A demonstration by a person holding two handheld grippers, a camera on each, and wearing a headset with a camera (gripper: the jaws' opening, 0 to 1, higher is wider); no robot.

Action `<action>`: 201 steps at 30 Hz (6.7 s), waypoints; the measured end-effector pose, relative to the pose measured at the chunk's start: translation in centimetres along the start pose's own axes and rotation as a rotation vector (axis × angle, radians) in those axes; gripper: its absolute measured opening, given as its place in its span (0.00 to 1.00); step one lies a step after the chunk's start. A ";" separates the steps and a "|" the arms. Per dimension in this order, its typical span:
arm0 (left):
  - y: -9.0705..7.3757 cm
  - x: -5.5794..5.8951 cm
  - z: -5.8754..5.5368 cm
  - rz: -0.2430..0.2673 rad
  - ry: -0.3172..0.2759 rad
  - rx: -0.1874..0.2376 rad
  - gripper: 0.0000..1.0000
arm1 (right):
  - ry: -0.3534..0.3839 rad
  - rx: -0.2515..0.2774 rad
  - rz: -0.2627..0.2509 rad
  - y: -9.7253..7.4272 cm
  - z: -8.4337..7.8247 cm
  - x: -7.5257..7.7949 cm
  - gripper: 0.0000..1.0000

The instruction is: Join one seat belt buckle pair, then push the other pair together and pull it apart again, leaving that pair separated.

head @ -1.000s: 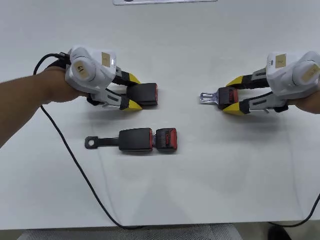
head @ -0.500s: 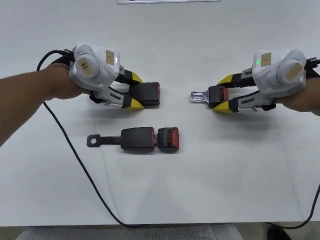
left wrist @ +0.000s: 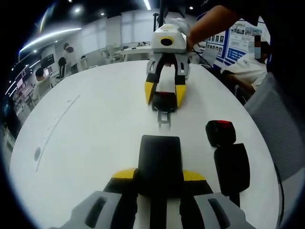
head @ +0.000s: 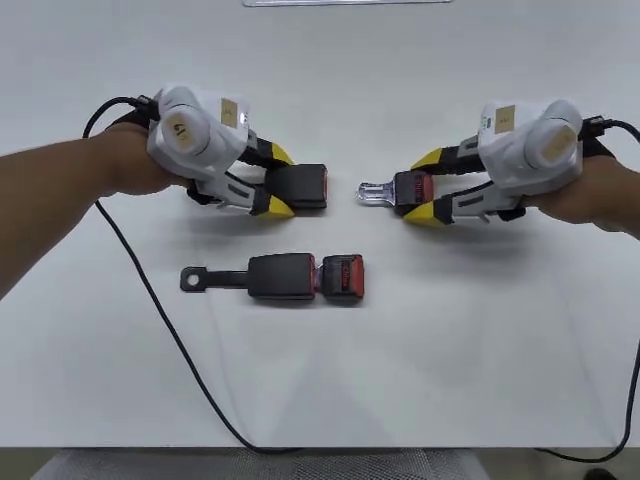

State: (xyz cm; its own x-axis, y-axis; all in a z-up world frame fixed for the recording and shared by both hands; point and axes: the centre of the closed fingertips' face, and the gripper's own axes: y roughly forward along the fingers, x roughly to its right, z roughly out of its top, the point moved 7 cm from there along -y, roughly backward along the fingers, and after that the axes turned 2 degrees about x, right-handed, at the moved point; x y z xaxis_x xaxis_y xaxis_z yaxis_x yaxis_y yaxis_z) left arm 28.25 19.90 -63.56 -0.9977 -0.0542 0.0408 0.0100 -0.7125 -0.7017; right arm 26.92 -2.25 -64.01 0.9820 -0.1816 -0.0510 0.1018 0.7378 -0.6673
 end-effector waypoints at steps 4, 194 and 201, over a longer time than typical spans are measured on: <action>0.0 -0.1 0.0 -0.001 0.005 -0.001 0.34 | 0.003 0.009 0.006 0.5 0.6 0.1 0.34; 0.5 0.2 1.1 -0.017 0.002 -0.075 0.35 | 0.035 -0.011 -0.039 -5.6 -4.9 1.2 0.35; 0.6 0.2 1.1 -0.016 -0.001 -0.080 0.36 | 0.032 -0.005 -0.035 -5.6 -4.8 1.1 0.36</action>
State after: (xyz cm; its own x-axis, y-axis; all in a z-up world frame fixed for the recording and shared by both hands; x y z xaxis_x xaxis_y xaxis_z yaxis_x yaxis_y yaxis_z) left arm 28.15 18.74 -63.17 -0.9976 -0.0442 0.0527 -0.0109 -0.6552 -0.7554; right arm 26.62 -9.72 -63.92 0.9723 -0.2279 -0.0508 0.1354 0.7274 -0.6727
